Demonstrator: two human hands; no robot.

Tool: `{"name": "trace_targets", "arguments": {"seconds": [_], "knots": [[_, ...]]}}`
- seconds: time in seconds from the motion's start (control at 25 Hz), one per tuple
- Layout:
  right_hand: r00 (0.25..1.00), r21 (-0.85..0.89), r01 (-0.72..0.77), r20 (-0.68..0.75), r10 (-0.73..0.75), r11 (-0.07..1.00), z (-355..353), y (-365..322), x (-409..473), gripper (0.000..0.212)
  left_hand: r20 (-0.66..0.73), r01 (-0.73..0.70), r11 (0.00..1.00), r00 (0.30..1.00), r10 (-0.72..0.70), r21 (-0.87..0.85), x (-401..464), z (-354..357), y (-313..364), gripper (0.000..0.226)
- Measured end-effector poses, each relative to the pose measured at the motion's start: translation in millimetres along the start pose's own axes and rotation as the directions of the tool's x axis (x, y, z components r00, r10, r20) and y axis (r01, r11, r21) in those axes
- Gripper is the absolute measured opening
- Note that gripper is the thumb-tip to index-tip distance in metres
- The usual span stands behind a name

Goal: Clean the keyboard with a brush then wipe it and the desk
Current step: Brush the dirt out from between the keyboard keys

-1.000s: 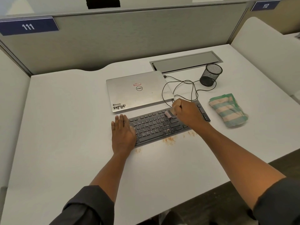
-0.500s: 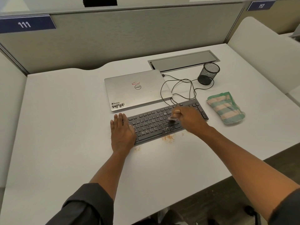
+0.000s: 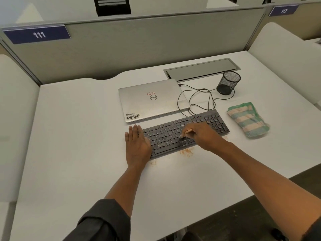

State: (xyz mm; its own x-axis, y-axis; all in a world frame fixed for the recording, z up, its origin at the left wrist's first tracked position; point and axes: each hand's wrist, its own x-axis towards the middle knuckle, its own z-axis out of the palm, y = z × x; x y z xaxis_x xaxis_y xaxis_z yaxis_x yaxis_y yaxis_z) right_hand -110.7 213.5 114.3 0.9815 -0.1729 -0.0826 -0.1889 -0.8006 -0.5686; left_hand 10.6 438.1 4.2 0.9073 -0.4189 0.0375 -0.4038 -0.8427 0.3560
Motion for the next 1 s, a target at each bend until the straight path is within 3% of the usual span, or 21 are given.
{"name": "trace_targets", "arguments": {"seconds": [0.2,0.48,0.72,1.0], "knots": [[0.988,0.133,-0.028,-0.145,0.047,0.991,-5.3,-3.5,4.0,0.020,-0.008,-0.008,1.000,1.000,0.008,-0.001,0.9,0.1,-0.9,0.064],[1.000,0.007,-0.025,-0.003,0.025,1.000,7.5,-7.9,5.1,0.022,-0.018,-0.009,1.000,1.000,0.009,-0.015,0.7,1.5,-1.4,0.062],[0.992,0.122,-0.068,-0.095,0.080,0.990,-2.2,-22.3,15.1,0.020,-0.025,-0.015,1.000,1.000,0.015,-0.002,0.3,1.9,-2.0,0.071],[0.997,0.025,-0.065,-0.040,0.066,0.998,11.7,-6.2,-26.7,0.020,-0.017,-0.004,1.000,1.000,0.004,-0.009,0.3,2.1,-1.1,0.063]]}}
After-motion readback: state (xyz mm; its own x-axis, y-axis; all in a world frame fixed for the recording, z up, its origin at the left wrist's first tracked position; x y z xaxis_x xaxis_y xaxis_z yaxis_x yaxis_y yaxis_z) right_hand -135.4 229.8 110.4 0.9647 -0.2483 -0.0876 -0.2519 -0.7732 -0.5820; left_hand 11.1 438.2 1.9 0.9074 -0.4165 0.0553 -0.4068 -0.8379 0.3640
